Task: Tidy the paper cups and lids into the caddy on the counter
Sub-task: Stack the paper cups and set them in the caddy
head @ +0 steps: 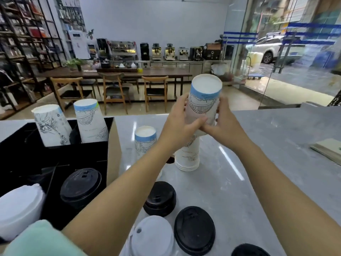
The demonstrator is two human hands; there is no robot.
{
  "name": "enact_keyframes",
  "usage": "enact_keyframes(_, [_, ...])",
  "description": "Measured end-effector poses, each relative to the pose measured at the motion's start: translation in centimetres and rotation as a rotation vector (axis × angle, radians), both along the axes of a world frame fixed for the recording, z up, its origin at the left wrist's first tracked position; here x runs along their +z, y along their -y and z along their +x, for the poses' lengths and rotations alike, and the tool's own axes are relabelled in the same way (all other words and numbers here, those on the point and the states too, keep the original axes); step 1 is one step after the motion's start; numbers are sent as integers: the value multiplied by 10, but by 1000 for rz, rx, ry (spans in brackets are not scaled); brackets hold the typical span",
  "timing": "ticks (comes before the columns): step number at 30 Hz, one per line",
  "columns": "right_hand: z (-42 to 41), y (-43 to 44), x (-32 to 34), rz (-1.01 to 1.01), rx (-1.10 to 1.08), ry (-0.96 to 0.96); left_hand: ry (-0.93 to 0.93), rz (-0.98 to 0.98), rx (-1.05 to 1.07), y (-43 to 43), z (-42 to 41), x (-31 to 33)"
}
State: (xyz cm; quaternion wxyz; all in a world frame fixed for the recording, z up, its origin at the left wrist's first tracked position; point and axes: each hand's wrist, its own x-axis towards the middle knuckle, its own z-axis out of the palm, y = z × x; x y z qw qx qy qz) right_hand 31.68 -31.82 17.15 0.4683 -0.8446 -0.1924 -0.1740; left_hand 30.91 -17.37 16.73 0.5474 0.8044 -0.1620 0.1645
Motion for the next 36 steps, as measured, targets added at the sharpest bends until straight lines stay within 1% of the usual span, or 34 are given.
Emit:
enact_keyframes(1, [1, 10, 2, 8, 60, -7, -33, -10, 31, -1, 6, -1])
enact_keyframes(2, [15, 6, -4, 51, 57, -24, -45, -11, 50, 2, 10, -1])
enact_keyframes(3, [41, 1, -17, 28, 98, -74, -58, -18, 65, 7, 9, 0])
enact_keyframes(4, [97, 9, -56, -55, 97, -138, -25, -9, 77, 17, 10, -1])
enact_keyframes(5, [166, 13, -112, -25, 90, -105, -28, 0, 65, 28, 3, 1])
enact_keyframes(6, [183, 7, -129, 11, 32, -58, -44, 27, 134, 30, -8, 9])
enact_keyframes(7, [200, 4, -148, 31, 66, -27, -78, -16, 196, 30, -10, 11])
enact_keyframes(8, [197, 11, -153, 21, 89, 10, -77, -23, 154, 31, -1, -3])
enact_keyframes(9, [184, 12, -145, -29, 187, -83, -119, -72, 84, 33, 12, -25])
enact_keyframes(10, [122, 4, -99, -74, 230, -163, -212, -57, 168, 27, 28, -39])
enact_keyframes(11, [88, 4, -69, -69, 150, -275, -298, -75, 195, 17, 35, -49])
enact_keyframes(12, [79, 12, -74, -68, 138, -319, -383, -86, 186, 15, 38, -56])
enact_keyframes(14, [78, 5, -87, -105, 208, -381, -459, -85, 175, 15, 40, -69])
enact_keyframes(16, [83, 8, -108, -136, 186, -442, -499, -77, 151, 18, 41, -84])
enact_keyframes(18, [86, 10, -125, -83, 192, -444, -492, -110, 161, 16, 45, -96])
enact_keyframes(20, [87, 10, -128, -31, 225, -452, -514, -111, 161, 15, 45, -103])
enact_keyframes(22, [87, 7, -132, -34, 244, -484, -564, -71, 139, 15, 42, -110])
enact_keyframes(24, [82, 5, -137, -20, 251, -473, -591, -72, 107, 14, 41, -117])
enact_keyframes(26, [77, 3, -140, 6, 255, -461, -586, -107, 106, 11, 40, -119])
enact_keyframes(28, [73, 4, -138, 51, 248, -438, -528, -129, 103, 12, 38, -115])
enact_keyframes(30, [65, 3, -122, 99, 245, -404, -436, -150, 111, 14, 29, -102])
enact_keyframes(34, [54, 0, -71, 145, 294, -262, -208, -155, 207, 13, 16, -66])
enact_keyframes(36, [48, -7, -43, 188, 328, -195, -100, -125, 256, 7, 9, -41])
